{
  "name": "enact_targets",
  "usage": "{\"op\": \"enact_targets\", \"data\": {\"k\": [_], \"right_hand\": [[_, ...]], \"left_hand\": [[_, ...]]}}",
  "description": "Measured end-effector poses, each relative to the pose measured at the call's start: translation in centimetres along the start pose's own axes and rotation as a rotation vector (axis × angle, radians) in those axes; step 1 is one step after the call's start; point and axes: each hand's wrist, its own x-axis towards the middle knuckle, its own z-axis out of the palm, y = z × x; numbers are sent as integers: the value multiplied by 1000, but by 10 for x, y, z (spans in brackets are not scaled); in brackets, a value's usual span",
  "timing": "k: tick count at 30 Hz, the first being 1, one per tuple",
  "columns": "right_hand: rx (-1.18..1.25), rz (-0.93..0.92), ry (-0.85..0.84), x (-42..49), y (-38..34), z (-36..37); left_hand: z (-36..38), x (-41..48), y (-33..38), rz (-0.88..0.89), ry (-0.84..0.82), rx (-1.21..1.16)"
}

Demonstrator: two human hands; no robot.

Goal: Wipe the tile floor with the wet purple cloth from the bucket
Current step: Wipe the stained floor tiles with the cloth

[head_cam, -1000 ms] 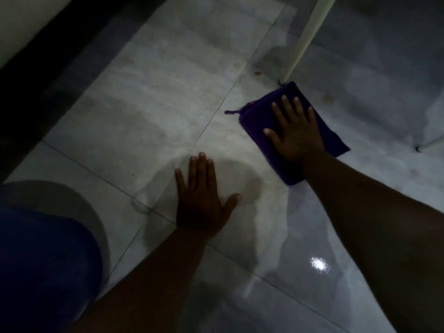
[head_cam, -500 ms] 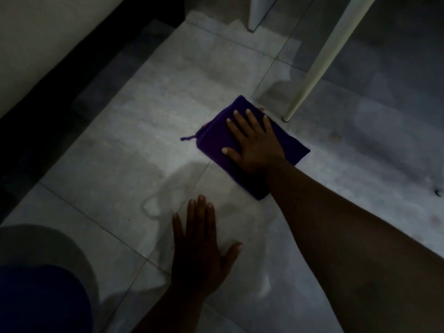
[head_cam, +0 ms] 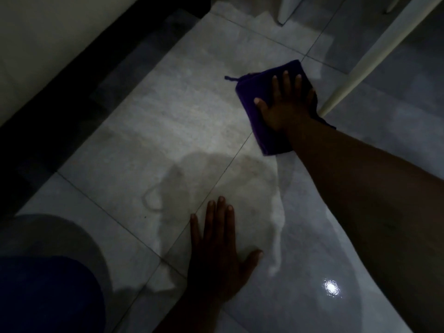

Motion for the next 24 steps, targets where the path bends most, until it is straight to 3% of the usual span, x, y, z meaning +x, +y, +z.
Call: {"op": "enact_targets", "data": {"k": [3,6,10,15,18,24], "right_hand": [[-20,16,-33,-5,0,0],[-22,-79,39,-40,-4,14],[-5,-223,41,-116,2,35],[14,-246,21,-234,47,70],[-44,-201,10,-280,104,81],[5,97,53,-292,210,70]], "left_hand": [[-1,0,-2,3,8,-7],[-4,-1,-1,-4,-13,5],[-5,-3,-1,-10,-9,22],[-4,-3,0,-1,27,72],[-1,-2,1,-4,49,97],[2,-3,3,4,84,128]]}}
